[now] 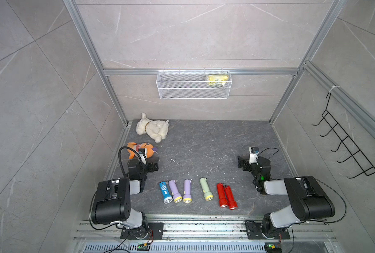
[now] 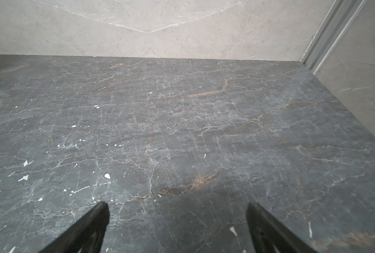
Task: Close the plug at the bottom of the flashlight
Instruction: Pick up the flashlight from the center of the board.
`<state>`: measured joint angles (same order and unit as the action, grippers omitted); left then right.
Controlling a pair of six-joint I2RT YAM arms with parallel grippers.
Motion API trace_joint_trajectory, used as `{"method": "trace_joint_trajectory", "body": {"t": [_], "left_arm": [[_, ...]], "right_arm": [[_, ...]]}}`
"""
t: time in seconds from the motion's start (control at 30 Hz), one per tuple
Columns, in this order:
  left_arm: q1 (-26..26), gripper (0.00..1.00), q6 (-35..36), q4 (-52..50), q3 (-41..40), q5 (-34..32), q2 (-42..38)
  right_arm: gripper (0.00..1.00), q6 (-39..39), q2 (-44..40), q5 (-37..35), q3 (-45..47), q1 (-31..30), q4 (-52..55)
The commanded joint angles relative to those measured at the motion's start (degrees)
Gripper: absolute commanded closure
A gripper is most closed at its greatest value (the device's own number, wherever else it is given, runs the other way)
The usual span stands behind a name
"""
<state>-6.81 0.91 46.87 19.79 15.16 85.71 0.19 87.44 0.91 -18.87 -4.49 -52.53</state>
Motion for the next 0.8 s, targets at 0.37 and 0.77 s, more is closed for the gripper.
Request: {"method": "trace_joint_trajectory", "body": {"t": [0.37, 0.77], "left_arm": [[0.2, 0.00, 0.1, -16.4, 8.2, -3.2, -6.7], [17.6, 0.00, -13.1, -36.1, 28.9, -31.9, -14.6]], "right_arm": [[0.00, 2.1, -6.9, -10.4, -3.9, -0.4, 10.2], [0.00, 13.0, -10.9, -40.5, -35.0, -14.2, 65.2]]}}
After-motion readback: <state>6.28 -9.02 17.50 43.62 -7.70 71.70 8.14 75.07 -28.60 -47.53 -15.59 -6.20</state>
